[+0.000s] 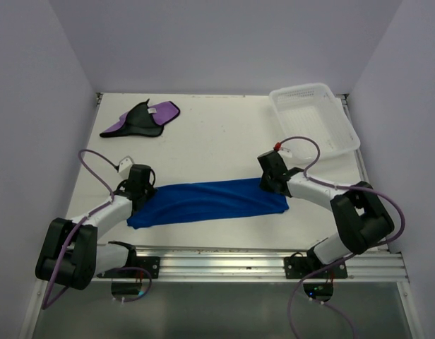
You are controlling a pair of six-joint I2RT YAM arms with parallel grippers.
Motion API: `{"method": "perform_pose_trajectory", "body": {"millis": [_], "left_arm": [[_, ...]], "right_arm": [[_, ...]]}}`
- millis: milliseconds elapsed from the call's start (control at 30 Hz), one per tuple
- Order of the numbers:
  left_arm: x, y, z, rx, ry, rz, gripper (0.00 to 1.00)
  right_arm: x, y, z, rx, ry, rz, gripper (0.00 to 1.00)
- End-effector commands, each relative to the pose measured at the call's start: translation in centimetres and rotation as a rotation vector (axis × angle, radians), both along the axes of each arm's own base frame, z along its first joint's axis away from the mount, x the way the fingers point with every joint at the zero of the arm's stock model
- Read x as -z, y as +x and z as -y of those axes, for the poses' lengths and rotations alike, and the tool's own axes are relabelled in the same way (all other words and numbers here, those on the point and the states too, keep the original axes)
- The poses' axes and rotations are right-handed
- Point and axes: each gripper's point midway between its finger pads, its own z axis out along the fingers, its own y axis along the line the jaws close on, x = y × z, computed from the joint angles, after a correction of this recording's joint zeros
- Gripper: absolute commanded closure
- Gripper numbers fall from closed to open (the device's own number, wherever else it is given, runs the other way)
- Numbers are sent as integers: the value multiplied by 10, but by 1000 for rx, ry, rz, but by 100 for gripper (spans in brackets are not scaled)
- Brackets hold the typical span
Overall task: Roll the towels
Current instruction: Fold the towel
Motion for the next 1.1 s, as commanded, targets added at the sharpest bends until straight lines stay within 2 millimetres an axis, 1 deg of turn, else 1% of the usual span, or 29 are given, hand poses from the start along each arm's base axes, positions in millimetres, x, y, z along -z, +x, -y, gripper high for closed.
{"method": "perform_pose_trajectory", "body": {"millis": [0, 100, 133, 333, 400, 433, 533, 633, 733, 800, 933, 1000, 1033, 1067], "left_arm": [[-11, 12, 6, 28, -6, 36, 100], [-11, 12, 6, 32, -8, 35, 100], [-11, 13, 7, 32, -9, 38, 100], [-10, 20, 11, 47, -19, 47, 100], [-7, 20, 15, 56, -33, 42, 100], [-9, 28, 18, 59, -46, 66, 100], [-7, 35, 24, 77, -65, 72, 100], [-12, 46, 28, 96, -67, 91, 100], [-22, 55, 32, 119, -53, 125, 100], [-29, 60, 33, 126, -46, 141, 100], [-30, 59, 30, 119, -23, 128, 100], [-29, 56, 27, 109, -14, 117, 100], [-28, 54, 26, 108, -12, 115, 100], [-27, 53, 25, 106, -12, 114, 100]], "right_arm": [[-6, 20, -3, 24, 10, 54, 100], [-1, 26, 3, 38, 0, 45, 100], [4, 27, 6, 44, -12, 31, 100], [6, 41, 19, 67, -48, 28, 100], [7, 46, 19, 67, -53, 26, 100], [5, 49, 21, 65, -60, 30, 100], [3, 58, 22, 59, -78, 32, 100], [1, 68, 25, 53, -104, 33, 100], [-5, 79, 27, 60, -84, 44, 100], [-17, 88, 24, 51, -70, 70, 100], [-38, 95, 19, 28, -52, 103, 100], [-48, 96, 17, 16, -40, 124, 94], [-58, 95, 16, 17, -26, 148, 91], [-62, 93, 14, 4, -8, 152, 87]]}}
